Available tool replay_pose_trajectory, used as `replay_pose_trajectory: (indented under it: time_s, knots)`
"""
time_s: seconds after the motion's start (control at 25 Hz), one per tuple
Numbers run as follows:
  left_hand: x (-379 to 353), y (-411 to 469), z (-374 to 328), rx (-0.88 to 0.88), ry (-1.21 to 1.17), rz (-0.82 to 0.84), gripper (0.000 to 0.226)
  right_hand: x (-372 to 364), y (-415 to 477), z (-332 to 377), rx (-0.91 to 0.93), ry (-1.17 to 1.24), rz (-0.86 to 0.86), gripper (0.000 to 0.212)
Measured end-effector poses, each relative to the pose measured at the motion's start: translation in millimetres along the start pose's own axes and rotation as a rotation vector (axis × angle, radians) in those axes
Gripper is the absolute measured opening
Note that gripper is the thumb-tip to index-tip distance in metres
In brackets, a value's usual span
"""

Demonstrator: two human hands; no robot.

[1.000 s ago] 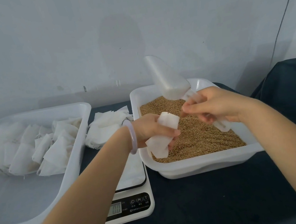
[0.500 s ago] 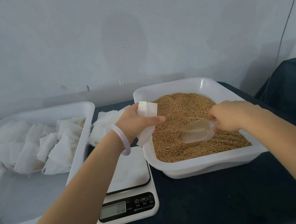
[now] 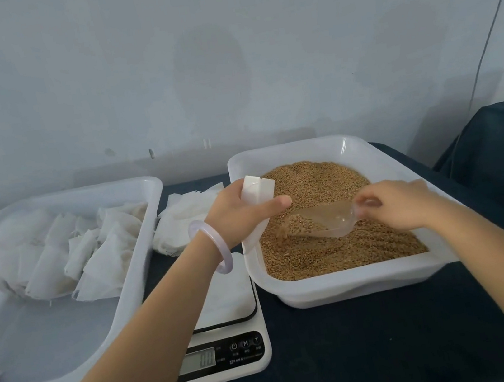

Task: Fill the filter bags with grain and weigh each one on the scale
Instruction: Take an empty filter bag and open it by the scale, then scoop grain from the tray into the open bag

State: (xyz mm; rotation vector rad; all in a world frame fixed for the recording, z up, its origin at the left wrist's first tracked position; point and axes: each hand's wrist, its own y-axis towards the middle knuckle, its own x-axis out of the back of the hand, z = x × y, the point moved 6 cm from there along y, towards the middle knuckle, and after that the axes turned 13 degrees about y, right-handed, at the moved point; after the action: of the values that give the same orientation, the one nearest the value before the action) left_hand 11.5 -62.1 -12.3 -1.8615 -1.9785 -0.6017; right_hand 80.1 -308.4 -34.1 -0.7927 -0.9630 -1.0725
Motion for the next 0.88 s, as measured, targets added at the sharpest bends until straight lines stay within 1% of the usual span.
replay_pose_trajectory:
  time_s: [0.12,0.24,0.32,0.4,0.48,0.52,0.6,0.68,0.76,0.88]
  knots:
    - [-12,3,-7,-0.036,-0.009,-0.009,0.049,13,-6,-7,0.030,0.138,-0.025,0.027]
    - [-19,6,-9,-0.035,-0.068,0.015,0.038,23,-11,-13,0.039,0.180,-0.076,0.027]
    - [-22,7,-8,-0.027,-0.107,0.033,0.028,30,-14,-17,0.029,0.171,-0.147,0.029]
    - [-23,7,-6,-0.017,-0.100,0.028,0.023,34,-16,-21,0.009,0.099,-0.196,0.029]
    - [-24,6,-5,-0.002,-0.056,0.021,0.018,32,-16,-23,-0.009,0.013,-0.194,0.027]
    - [-24,6,-5,-0.004,-0.020,0.020,0.016,31,-16,-24,-0.015,0.026,-0.179,0.027]
    - [-23,5,-6,-0.029,0.062,0.015,0.020,30,-17,-25,-0.032,0.078,-0.153,0.030]
    - [-24,5,-8,-0.048,0.150,0.007,0.030,29,-18,-26,-0.043,0.072,-0.140,0.033]
    - [-26,4,-8,-0.053,0.189,0.008,0.039,28,-20,-28,-0.043,0.090,-0.135,0.032]
    - [-29,4,-6,-0.053,0.183,-0.008,0.038,33,-25,-28,-0.024,0.255,-0.117,0.028]
